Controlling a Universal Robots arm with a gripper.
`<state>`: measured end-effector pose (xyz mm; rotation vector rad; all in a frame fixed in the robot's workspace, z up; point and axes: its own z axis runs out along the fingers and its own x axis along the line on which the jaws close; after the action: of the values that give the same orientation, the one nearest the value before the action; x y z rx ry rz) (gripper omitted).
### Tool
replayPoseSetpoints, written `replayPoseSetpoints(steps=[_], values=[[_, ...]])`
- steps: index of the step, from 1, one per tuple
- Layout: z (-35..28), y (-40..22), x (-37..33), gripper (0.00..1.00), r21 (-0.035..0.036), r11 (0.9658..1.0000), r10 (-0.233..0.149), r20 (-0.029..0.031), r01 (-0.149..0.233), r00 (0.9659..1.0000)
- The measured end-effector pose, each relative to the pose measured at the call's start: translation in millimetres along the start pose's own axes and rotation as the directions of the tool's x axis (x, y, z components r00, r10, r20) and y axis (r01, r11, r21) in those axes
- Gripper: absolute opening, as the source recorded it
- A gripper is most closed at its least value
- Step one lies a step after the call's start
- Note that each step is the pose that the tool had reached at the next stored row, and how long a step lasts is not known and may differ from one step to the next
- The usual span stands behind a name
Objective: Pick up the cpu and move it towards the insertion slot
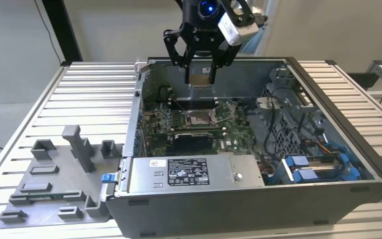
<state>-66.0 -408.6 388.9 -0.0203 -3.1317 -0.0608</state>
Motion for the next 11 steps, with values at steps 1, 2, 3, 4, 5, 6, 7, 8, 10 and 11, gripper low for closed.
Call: replayPoseSetpoints(steps=[1,2,3,4,5,6,7,8,10,11], values=[[1.0,1.7,-0.1,0.0,-0.0001,1.0,0.0,0.0,0.0,1.0],[2.1,3.1,-0.2,0.0,0.0001,1.0,0.0,0.0,0.0,1.0],[3.2,4.4,-0.3,0.0,0.0,1.0,0.0,0.0,0.0,1.0],[4.5,5.6,-0.5,0.0,0.0,1.0,0.0,0.0001,0.0,1.0],[5.6,6.7,-0.6,0.0,0.0,1.0,0.0,0.0001,0.0,1.0],[6.8,7.8,-0.7,0.0,-0.0001,1.0,0.0,0.0001,0.0,1.0],[8.0,8.9,-0.8,0.0,-0.0001,1.0,0.0,0.0001,0.0,1.0],[9.1,9.8,-0.8,0.0,-0.0001,1.0,0.0,0.0001,0.0,1.0],[11.1,11.2,-1.1,0.0,0.0,1.0,0.0,0.0,0.0,1.0],[12.0,11.6,-1.3,0.0,-0.0001,1.0,0.0,0.0001,0.0,1.0]])
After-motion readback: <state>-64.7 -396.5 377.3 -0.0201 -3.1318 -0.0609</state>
